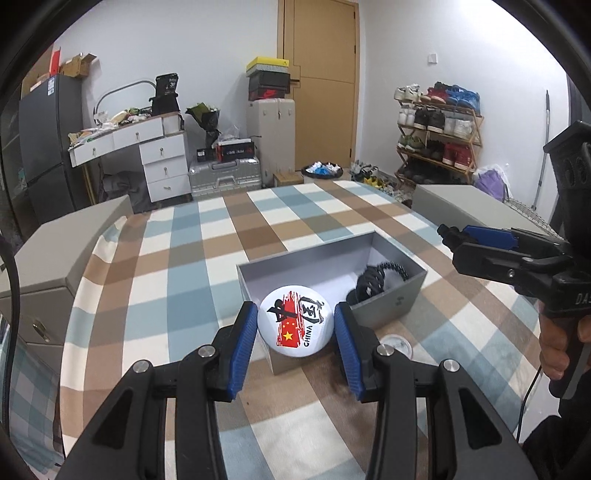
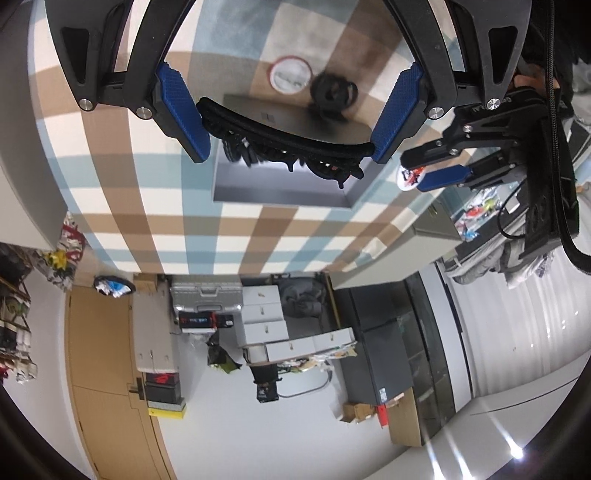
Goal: Organize jewelry
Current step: 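Lift and carry the white badge and black headband over the grey box, then open both grippers to drop the badge and headband into the box, then withdraw both grippers toward the black claw clip and badge beside the box, then grasp the white round badge with the right gripper, then grasp the black claw clip with the left gripper while the right gripper holds the badge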
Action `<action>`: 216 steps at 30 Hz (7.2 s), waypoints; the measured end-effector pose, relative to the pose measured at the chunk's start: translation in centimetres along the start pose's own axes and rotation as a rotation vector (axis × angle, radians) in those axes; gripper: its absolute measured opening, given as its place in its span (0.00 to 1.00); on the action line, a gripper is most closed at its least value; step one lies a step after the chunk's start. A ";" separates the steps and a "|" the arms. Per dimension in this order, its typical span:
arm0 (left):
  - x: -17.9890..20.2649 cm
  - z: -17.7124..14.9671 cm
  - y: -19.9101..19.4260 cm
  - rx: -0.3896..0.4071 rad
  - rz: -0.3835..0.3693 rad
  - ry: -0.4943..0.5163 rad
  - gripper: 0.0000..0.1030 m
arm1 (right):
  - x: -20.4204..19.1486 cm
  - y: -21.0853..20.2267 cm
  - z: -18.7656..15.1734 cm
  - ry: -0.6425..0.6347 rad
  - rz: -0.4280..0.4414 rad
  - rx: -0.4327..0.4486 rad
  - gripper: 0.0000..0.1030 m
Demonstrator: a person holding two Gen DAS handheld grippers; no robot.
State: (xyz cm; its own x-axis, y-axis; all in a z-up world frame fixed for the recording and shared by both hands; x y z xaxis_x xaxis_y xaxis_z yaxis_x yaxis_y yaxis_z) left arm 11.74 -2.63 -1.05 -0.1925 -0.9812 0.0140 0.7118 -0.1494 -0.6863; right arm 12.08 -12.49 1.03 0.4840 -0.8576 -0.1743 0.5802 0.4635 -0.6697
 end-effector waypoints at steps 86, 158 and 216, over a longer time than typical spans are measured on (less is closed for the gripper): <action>0.4 1.1 4.0 0.012 0.020 -0.003 0.71 | 2.8 5.8 1.9 0.132 0.046 -0.021 1.00; -0.4 -6.3 3.3 -0.142 0.025 -0.074 0.81 | 4.1 9.0 -8.3 -0.055 -0.220 -0.377 0.80; 2.8 -5.8 4.3 -0.188 -0.092 -0.074 0.81 | 3.8 4.8 -8.5 -0.121 -0.156 -0.275 0.40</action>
State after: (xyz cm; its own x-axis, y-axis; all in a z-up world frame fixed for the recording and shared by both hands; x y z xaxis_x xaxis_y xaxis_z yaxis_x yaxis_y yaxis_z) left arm 10.34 -5.31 -8.18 -0.1961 -0.9717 0.1315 0.5535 -0.2204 -0.8032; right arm 11.17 -15.46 -8.99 0.4868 -0.8733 0.0219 0.4633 0.2368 -0.8540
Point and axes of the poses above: each gripper's, at about its wrist camera, not at the fingertips, and y roughly the way its jaws point, x to its right, z to its top, the point moved 10 cm from there along y, roughly the way its jaws point, and after that the axes turned 9 degrees about -x, right-handed, at the moved point
